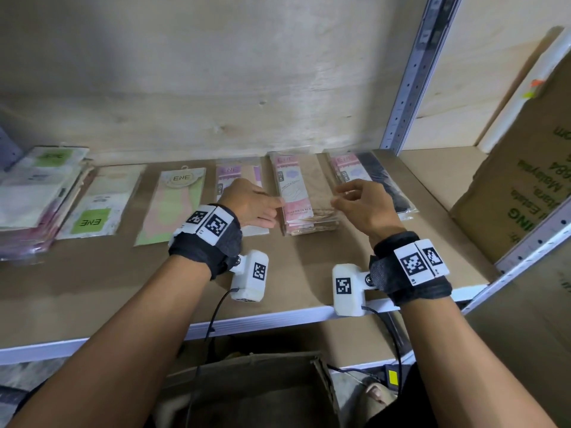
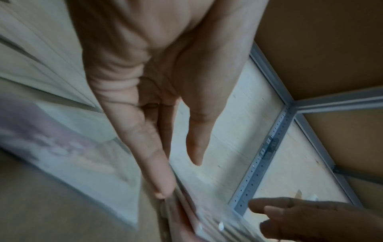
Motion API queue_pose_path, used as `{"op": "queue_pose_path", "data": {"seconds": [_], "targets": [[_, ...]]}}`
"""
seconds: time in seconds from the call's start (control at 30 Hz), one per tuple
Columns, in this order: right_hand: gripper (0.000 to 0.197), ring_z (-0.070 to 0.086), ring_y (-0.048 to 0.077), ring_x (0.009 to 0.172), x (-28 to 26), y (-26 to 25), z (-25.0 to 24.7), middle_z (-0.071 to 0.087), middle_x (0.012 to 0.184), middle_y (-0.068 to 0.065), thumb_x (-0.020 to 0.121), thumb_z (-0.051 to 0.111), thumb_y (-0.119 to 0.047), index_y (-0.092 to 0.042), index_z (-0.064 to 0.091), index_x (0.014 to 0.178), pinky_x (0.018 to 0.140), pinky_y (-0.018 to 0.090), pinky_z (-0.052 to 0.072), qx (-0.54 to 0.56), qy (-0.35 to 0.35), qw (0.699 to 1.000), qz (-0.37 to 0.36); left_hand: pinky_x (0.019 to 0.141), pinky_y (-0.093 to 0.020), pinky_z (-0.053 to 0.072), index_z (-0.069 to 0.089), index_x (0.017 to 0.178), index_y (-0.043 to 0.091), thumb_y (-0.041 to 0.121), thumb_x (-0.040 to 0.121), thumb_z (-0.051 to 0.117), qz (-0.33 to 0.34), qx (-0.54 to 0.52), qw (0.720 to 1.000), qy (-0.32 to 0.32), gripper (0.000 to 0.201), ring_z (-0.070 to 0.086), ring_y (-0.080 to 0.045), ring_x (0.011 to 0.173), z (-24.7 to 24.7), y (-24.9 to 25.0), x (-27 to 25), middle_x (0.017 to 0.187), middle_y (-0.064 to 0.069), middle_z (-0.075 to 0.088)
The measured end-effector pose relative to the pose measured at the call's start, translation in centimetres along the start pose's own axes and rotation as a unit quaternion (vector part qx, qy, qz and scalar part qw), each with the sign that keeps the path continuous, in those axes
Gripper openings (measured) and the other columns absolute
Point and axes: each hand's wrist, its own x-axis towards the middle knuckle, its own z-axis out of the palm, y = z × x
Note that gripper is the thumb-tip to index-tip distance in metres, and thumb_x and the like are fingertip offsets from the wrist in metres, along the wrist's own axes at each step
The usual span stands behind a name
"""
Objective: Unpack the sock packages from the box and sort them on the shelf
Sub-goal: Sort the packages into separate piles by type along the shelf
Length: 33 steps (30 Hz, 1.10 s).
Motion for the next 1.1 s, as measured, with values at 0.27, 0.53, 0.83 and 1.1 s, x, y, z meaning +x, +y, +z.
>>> {"op": "queue_pose_path", "data": {"seconds": [0.27,0.53,0.83,1.1], "targets": [[0.012,0.062,0.004,0.064,-3.3,-5.3,3.1,0.073,0.085,0.007,0.094,0.062,-0.01,-0.009,0.072,0.1,0.06,0.02,0.049,0.1,-0.069,0.991,-0.063,0.058,-0.022,0.061,0.067,0.103,0.002,0.012,0.096,0.063,-0.014,-0.037,0.994,0.103,0.013,0.07,-0.023,0.077,-10.3,-0.9,-3.2,0.099,-0.02,0.072],[0.016,0.052,0.017,0.056,-5.2,-14.9,12.8,0.063,0.077,0.012,0.097,0.056,-0.004,0.004,0.065,0.108,0.048,0.024,0.036,0.123,-0.275,0.951,-0.069,0.052,-0.012,0.053,0.067,0.116,0.001,0.016,0.096,0.061,-0.009,-0.05,0.959,0.277,0.026,0.064,-0.013,0.071,-23.6,-4.2,-7.0,0.099,-0.012,0.072],[0.005,0.066,0.03,0.083,-5.1,-22.1,27.3,0.067,0.095,0.021,0.094,0.057,-0.007,-0.005,0.062,0.094,0.087,0.048,0.058,0.005,-0.345,0.938,-0.043,0.1,-0.045,0.053,0.077,0.089,0.018,0.038,0.068,0.071,-0.04,0.019,0.935,0.351,0.029,0.067,-0.03,0.107,-30.5,-7.9,-8.9,0.11,-0.009,0.074],[0.024,0.066,0.021,0.058,-3.7,-24.6,32.1,0.065,0.067,0.011,0.092,0.066,-0.018,0.002,0.054,0.098,0.059,0.025,0.052,0.003,-0.291,0.956,0.036,0.089,-0.031,0.052,0.077,0.089,0.019,0.025,0.087,0.068,0.044,0.031,0.935,0.352,0.011,0.067,-0.028,0.106,-29.2,-6.8,-8.7,0.101,-0.004,0.076]]}}
